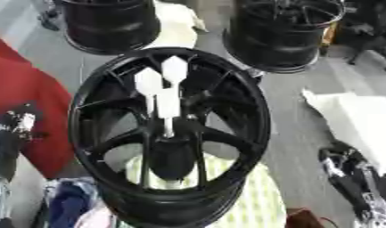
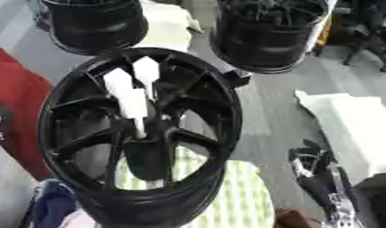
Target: Pull the pin out of the wheel hub.
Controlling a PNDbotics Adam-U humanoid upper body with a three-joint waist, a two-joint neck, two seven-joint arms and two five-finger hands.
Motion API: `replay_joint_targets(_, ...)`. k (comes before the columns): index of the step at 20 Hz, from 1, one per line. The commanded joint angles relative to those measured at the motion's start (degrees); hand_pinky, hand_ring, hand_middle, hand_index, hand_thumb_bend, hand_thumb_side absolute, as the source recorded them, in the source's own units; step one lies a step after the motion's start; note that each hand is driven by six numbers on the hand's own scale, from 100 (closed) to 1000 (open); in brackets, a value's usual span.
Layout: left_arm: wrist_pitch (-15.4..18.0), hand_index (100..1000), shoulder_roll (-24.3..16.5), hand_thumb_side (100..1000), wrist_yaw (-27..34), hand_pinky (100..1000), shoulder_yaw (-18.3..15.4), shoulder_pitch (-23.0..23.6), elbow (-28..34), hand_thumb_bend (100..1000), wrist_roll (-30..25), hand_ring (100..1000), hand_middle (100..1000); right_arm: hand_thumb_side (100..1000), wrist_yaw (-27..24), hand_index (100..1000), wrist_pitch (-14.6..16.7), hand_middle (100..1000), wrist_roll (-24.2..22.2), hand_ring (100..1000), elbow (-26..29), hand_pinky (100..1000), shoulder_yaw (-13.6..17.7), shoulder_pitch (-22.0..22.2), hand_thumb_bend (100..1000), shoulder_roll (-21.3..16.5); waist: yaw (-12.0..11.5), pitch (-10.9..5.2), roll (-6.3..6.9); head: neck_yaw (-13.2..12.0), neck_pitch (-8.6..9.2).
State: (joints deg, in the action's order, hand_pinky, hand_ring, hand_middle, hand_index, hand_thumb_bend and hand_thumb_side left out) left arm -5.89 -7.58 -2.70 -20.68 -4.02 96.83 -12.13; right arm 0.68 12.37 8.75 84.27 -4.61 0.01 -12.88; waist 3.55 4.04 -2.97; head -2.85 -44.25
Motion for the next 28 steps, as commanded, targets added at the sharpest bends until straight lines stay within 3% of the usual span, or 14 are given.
replay_joint_targets(1, 0.13, 844, -0.62, 549, 0.32, 603, 0.18, -0.25, 1.26, 167, 0.07, 792, 684, 425, 0.12, 835, 0.19, 675, -0.31, 674, 1.48, 689, 0.07, -0.36, 273, -0.66, 0.16, -0.70, 0.19, 0.14, 0.14)
replay_joint_targets(19, 0.72, 843, -2.83, 548, 0.80, 601, 0.21, -1.16, 1.09, 160, 0.33, 791, 683, 427, -0.08, 830, 0.25, 675, -0.56, 674, 1.35, 688, -0.16, -0.21, 261, -0.66, 0.27, -0.69, 0.53, 0.43, 0.14)
replay_joint_targets(26, 3.73, 843, -12.12, 558, 3.09, 605, 0.70, -5.50, 0.32, 180, 1.43, 789, 687, 424, 0.16, 829, 0.21, 676, -0.52, 674, 1.28, 689, -0.05, -0.14, 266, -1.01, 0.43, -1.03, 0.75, 0.70, 0.14)
replay_joint_targets(27, 4.46, 844, -14.10, 614, 3.70, 606, 1.14, -6.39, 0.07, 189, 1.37, 789, 689, 425, 0.20, 830, 0.21, 676, -0.53, 675, 1.28, 689, -0.05, -0.15, 266, -1.05, 0.44, -1.08, 0.77, 0.74, 0.14)
replay_joint_targets(28, 5.28, 844, -16.13, 565, 4.33, 608, 1.68, -7.28, -0.25, 188, 1.18, 789, 690, 425, 0.25, 830, 0.21, 676, -0.55, 675, 1.28, 689, -0.05, -0.17, 266, -1.09, 0.45, -1.13, 0.79, 0.79, 0.14)
